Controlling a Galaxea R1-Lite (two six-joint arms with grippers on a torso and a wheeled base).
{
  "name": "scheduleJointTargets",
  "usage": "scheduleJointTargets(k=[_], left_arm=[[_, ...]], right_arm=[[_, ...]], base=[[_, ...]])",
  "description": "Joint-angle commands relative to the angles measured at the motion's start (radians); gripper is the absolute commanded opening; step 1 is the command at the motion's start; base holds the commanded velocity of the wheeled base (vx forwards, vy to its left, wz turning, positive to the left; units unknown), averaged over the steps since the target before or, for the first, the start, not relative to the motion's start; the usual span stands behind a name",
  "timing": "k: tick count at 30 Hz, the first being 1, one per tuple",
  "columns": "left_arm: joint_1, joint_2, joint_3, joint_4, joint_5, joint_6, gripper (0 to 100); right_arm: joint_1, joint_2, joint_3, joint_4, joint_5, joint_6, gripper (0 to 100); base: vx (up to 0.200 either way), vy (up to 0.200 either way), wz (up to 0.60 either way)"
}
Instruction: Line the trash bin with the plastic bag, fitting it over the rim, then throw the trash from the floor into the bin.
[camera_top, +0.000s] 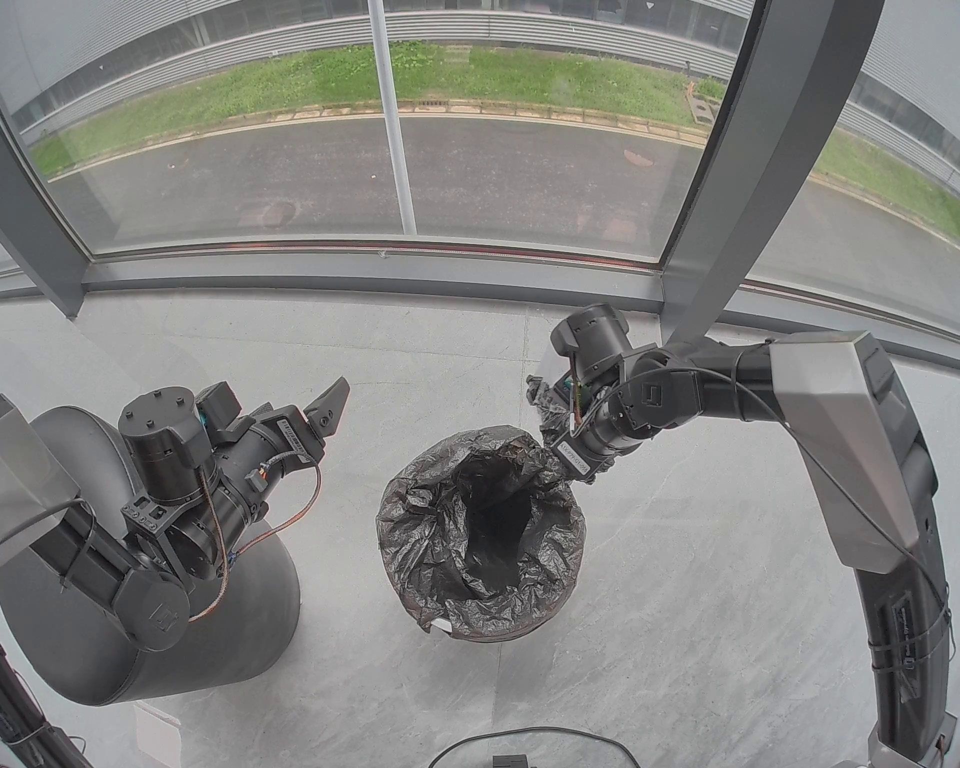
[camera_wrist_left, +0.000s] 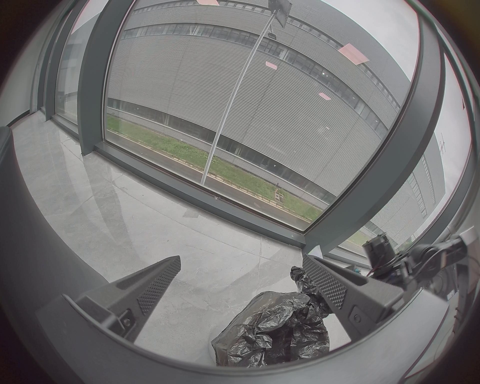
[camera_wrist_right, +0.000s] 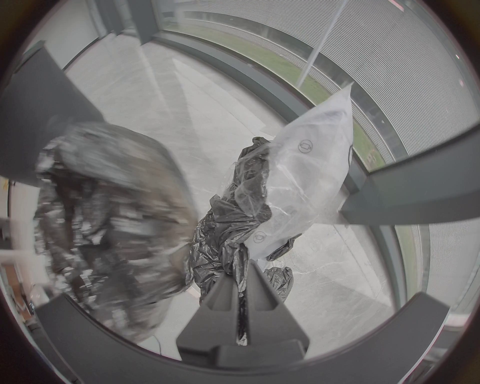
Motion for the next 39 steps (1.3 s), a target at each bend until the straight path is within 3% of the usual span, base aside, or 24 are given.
scheduleJointTargets(k=[1, 3, 4, 5, 9, 10, 11, 13, 22, 26, 31, 37, 39], left_arm=[[-0.015, -0.022, 0.011, 0.000, -0.001, 0.000, 100], [-0.015, -0.022, 0.011, 0.000, -0.001, 0.000, 100], [-0.016, -0.033, 0.013, 0.000, -0.001, 0.000, 100], [-0.016, -0.033, 0.013, 0.000, -0.001, 0.000, 100], [-0.016, -0.033, 0.014, 0.000, -0.001, 0.000, 100], [-0.016, -0.033, 0.014, 0.000, -0.001, 0.000, 100], [-0.018, -0.031, 0.014, 0.000, -0.003, 0.000, 100], [-0.018, -0.027, 0.014, 0.000, -0.003, 0.002, 100], [-0.025, -0.011, 0.014, 0.000, -0.003, 0.000, 100], [-0.028, -0.008, 0.014, 0.000, -0.001, 0.000, 100], [-0.031, -0.014, 0.016, 0.000, -0.001, 0.000, 100], [-0.031, -0.002, 0.014, 0.000, -0.001, 0.000, 100], [-0.031, 0.001, 0.014, 0.000, -0.001, 0.002, 100]], right_arm=[[0.130, -0.162, 0.000, 0.145, -0.047, 0.029, 0], [0.130, -0.162, 0.000, 0.145, -0.047, 0.029, 0], [0.173, -0.174, 0.000, 0.256, -0.057, 0.124, 0], [0.173, -0.174, 0.000, 0.256, -0.057, 0.124, 0], [0.188, -0.170, 0.000, 0.478, -0.059, 0.420, 0], [0.188, -0.170, 0.000, 0.478, -0.059, 0.420, 0], [0.188, -0.162, 0.000, 0.552, -0.059, 0.534, 0], [0.183, -0.156, 0.000, 0.607, -0.057, 0.617, 0], [0.180, -0.203, 0.000, 0.562, -0.034, 0.627, 0], [0.242, -0.222, 0.000, 0.565, -0.022, 0.675, 0], [0.281, -0.210, 0.000, 0.572, 0.055, 0.738, 0], [0.274, -0.130, 0.000, 0.561, 0.116, 0.782, 0], [0.274, -0.114, 0.000, 0.539, 0.164, 0.793, 0]], base=[[0.000, 0.000, 0.00], [0.000, 0.000, 0.00], [0.000, 0.000, 0.00], [0.000, 0.000, 0.00], [0.000, 0.000, 0.00], [0.000, 0.000, 0.00], [0.000, 0.000, 0.00], [0.000, 0.000, 0.00], [0.000, 0.000, 0.00], [0.000, 0.000, 0.00], [0.000, 0.000, 0.00], [0.000, 0.000, 0.00], [0.000, 0.000, 0.00]])
